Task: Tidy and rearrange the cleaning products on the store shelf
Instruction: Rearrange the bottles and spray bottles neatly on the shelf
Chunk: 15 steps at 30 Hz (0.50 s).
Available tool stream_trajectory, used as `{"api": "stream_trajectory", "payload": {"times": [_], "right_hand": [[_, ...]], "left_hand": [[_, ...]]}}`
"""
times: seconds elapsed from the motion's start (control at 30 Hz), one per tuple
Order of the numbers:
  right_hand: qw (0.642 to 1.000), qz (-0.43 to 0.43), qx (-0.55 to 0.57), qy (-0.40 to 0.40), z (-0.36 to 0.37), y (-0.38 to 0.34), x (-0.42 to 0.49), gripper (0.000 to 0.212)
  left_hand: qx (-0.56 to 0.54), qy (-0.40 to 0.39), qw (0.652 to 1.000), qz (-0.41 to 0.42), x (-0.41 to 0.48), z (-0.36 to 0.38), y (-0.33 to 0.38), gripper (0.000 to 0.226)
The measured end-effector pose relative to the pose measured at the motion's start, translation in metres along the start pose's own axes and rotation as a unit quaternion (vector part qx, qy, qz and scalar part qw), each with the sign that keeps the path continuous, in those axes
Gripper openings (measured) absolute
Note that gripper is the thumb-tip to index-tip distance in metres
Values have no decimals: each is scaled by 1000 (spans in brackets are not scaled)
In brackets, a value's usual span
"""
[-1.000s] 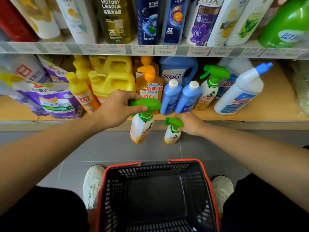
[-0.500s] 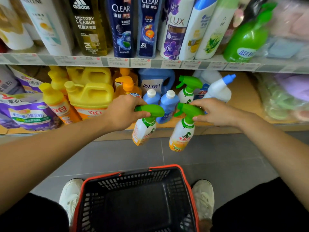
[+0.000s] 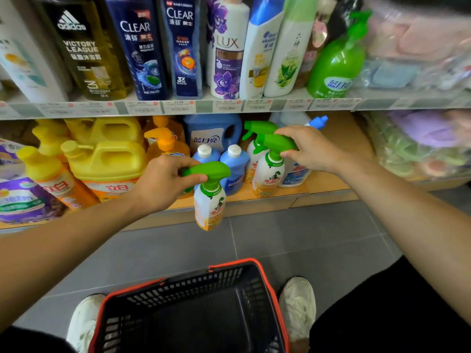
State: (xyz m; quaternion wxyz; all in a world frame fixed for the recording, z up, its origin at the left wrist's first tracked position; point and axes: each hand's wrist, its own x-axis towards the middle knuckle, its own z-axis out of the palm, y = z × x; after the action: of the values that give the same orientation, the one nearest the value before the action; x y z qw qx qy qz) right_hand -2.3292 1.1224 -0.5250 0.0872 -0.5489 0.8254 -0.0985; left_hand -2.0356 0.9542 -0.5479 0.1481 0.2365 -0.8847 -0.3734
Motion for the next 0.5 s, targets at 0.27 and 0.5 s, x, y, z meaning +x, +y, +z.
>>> {"api": "stream_trajectory", "payload": {"times": [0.27, 0.5], "right_hand": [[1000, 3, -3, 21, 22, -5, 24, 58], [997, 25, -33, 63, 28, -3, 38, 60]], "left_hand": [[-33, -12, 999, -1, 1, -2, -4, 30], [-81, -25, 996, -12, 1, -2, -8, 45]]}}
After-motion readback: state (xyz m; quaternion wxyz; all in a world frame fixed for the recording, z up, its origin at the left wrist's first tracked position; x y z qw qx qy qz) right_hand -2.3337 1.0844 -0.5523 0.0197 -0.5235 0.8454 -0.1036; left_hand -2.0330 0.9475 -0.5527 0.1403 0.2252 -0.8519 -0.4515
